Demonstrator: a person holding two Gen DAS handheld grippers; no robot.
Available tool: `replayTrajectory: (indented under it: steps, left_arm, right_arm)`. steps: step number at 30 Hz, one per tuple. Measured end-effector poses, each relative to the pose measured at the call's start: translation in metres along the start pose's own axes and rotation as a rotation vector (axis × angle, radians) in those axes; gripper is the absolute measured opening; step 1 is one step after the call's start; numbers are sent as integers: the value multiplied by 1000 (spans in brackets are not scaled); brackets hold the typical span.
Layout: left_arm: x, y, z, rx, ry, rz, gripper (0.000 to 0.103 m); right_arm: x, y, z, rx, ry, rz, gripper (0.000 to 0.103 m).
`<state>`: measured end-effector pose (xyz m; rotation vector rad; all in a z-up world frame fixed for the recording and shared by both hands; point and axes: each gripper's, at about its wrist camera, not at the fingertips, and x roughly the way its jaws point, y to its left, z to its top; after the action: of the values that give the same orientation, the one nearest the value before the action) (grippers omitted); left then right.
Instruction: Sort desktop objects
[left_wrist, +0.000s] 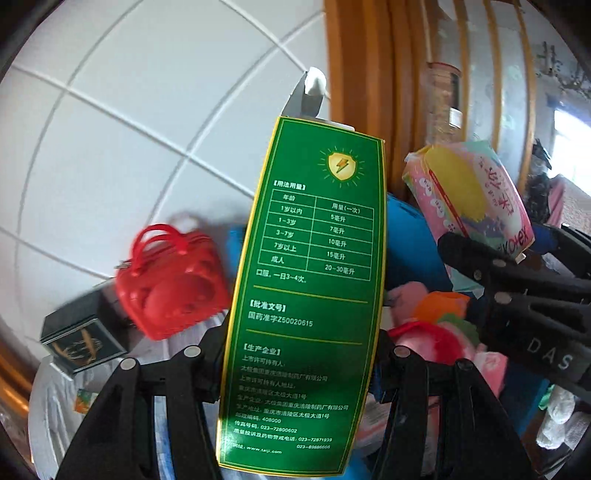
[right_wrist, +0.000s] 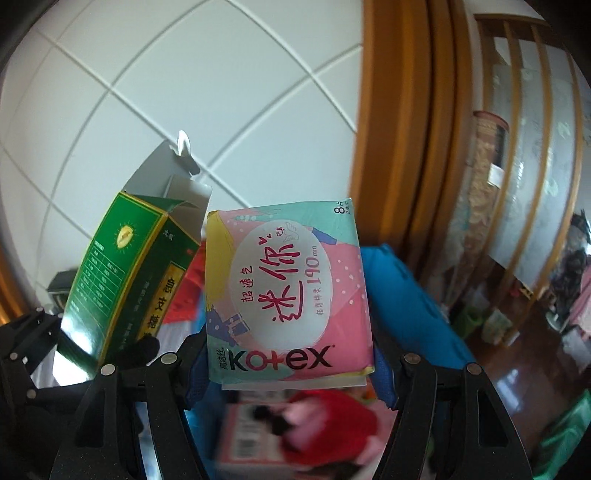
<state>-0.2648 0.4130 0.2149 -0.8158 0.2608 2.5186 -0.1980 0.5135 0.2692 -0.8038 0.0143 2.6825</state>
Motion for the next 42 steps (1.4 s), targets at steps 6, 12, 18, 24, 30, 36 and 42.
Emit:
replayTrajectory:
  steps: [6,12,18,24,30,36,42]
  left_arm:
    - [41,-77,6,28,82,-26,55]
    - [72,-113,8,53,139,39,56]
    - [82,-125,7,80,151,106,62]
    - [81,-118,2,56,161,114,62]
    - [70,-107,-3,25,149,101,62]
    - [29,-94,-8,-17,57,73,62]
    - [-29,-66,-39,-89,-67,117,77]
  right_arm:
    - [28,-82,-34,25,86,-31,70]
    - [59,-120,-55,54,167,11,70]
    - [83,-127,-67,45,207,50,71]
    - [94,-135,-70,54,212,64,87]
    - [87,-142,-70,61,200,69,103]
    - [53,-137,-74,68,142,150,103]
    - [9,-112,-81,85,58,286,103]
